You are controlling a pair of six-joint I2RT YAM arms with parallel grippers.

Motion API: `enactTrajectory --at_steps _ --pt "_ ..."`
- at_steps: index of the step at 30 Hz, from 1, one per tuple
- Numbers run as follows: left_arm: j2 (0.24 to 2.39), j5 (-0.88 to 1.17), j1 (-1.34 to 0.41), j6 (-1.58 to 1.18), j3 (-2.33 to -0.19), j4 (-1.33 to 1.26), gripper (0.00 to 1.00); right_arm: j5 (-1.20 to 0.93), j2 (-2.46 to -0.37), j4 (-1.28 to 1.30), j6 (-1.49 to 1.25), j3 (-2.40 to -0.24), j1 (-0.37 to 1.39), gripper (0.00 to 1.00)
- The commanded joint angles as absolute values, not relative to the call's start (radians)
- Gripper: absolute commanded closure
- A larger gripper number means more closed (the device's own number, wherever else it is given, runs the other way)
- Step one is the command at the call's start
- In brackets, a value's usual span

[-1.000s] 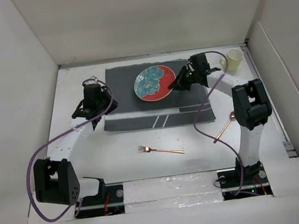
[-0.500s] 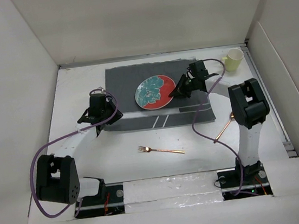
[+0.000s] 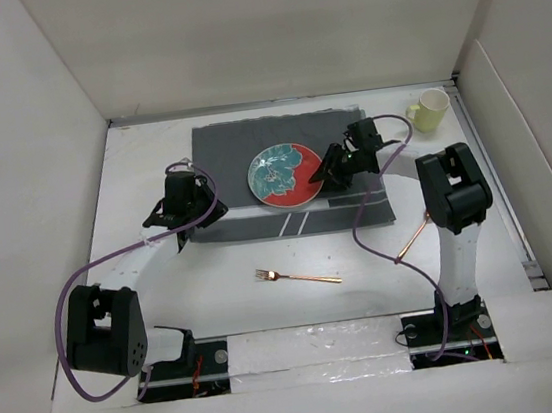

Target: Set the dinner table for one person

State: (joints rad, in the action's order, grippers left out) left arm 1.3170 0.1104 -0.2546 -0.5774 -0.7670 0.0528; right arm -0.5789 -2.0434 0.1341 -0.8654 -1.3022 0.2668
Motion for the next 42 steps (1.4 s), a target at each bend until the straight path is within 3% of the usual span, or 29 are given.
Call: enactTrajectory --at_steps 1,5,8,9,11,18,21,23,24,27,32,42 --pt "1.292 0.127 -0.255 -0.575 -0.785 0.028 0.83 -0.528 -1.954 0.205 -0.79 -1.336 0.241 0.49" --pt "1.266 0.138 -0.255 -0.552 -0.839 0.049 0.84 -0.468 -1.895 0.322 -0.717 -1.39 0.197 0.42" --pt "1.238 0.14 -0.284 -0.491 -0.921 0.096 0.94 -0.465 -1.859 0.383 -0.651 -1.452 0.157 0.44" --pt "1.233 0.126 -0.3 -0.47 -0.949 0.113 0.97 -0.457 -1.853 0.412 -0.638 -1.469 0.126 0.7" --pt "1.22 0.034 -0.406 -0.399 -1.032 0.161 1.0 -0.421 -1.82 0.417 -0.635 -1.5 0.088 1.0" --pt "1.285 -0.376 -0.834 -0.249 -1.19 0.244 1.0 -0.06 -1.807 0.439 -0.721 -1.665 -0.107 1.0" --pt "1.295 -0.359 -0.856 -0.282 -1.161 0.229 0.89 0.116 -1.847 0.52 -0.752 -1.759 -0.159 1.0" --pt "1.279 -0.31 -0.856 -0.308 -1.108 0.192 0.8 0.199 -1.899 0.582 -0.772 -1.854 -0.188 0.88" --pt "1.27 -0.29 -0.856 -0.325 -1.089 0.181 0.77 0.218 -1.92 0.607 -0.775 -1.89 -0.189 0.73" --pt "1.243 -0.253 -0.856 -0.35 -1.034 0.161 0.74 0.279 -2.018 0.704 -0.781 -2.02 -0.216 0.53" --pt "1.209 -0.229 -0.856 -0.368 -0.982 0.158 0.74 0.373 -2.126 0.816 -0.756 -2.161 -0.241 0.48" --pt "1.197 -0.189 -0.824 -0.371 -0.969 0.156 0.74 0.354 -2.174 0.801 -0.753 -2.105 -0.232 0.47"
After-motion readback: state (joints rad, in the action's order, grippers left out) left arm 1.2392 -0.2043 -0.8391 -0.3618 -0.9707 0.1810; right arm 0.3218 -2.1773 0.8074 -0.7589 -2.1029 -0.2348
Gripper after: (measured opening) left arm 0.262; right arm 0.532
